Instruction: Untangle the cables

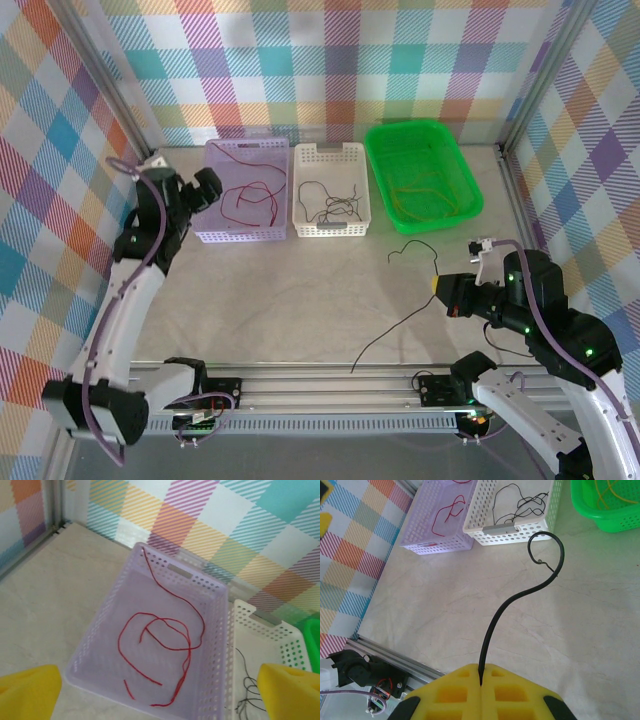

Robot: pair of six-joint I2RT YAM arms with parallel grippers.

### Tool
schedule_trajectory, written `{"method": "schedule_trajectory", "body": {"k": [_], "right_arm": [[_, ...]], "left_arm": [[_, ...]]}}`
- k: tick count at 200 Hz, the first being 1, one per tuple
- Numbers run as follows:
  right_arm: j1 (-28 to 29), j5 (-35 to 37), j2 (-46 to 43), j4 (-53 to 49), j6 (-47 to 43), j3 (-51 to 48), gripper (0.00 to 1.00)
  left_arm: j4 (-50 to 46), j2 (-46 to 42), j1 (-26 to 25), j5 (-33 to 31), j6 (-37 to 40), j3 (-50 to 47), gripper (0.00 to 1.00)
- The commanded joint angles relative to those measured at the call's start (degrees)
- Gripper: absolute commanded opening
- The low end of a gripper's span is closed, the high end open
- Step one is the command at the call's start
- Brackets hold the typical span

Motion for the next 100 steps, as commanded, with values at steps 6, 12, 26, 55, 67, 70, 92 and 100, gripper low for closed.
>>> {"method": "schedule_trajectory", "body": {"k": [6,12,26,55,67,70,92,100], "right_arm": [[-0.32,0.42,0.32,-1.1,-0.35,2.43,0.0],[-0.3,0.36,0.61,-0.92,-0.42,2.55,0.0],[-0.32,-0.06,1.33,-0.33,-0.53,3.04,0.0],[-0.32,-2.99,3.46,2.15,-0.91,3.63,0.0],[-0.32,-3.14,5.01,2.52,-0.66,4.68,0.0],[-0.32,-3.16,5.45,2.59,-0.55,5.01,0.0],[-0.32,-3.33,8.46,3.77,-0.18,7.43,0.0],[-0.32,-3.76,9.71,4.15,-0.1,8.55,0.0]], "left_arm": [[9.3,-8.16,-0.26,-5.36,-0.13,-8.9,1.0],[10.62,-9.38,-0.46,-5.69,-0.2,-10.59,1.0],[14.23,-10.97,-1.01,-6.22,-0.24,-14.52,1.0],[20.99,-11.7,-2.07,-5.49,0.81,-20.19,1.0],[20.29,-11.33,-2.75,-7.02,2.15,-19.79,1.0],[20.06,-11.28,-3.05,-7.35,2.1,-19.73,1.0],[20.59,-10.73,-5.13,-7.49,2.55,-20.64,1.0],[21.34,-10.7,-5.63,-8.28,3.82,-20.95,1.0]]}}
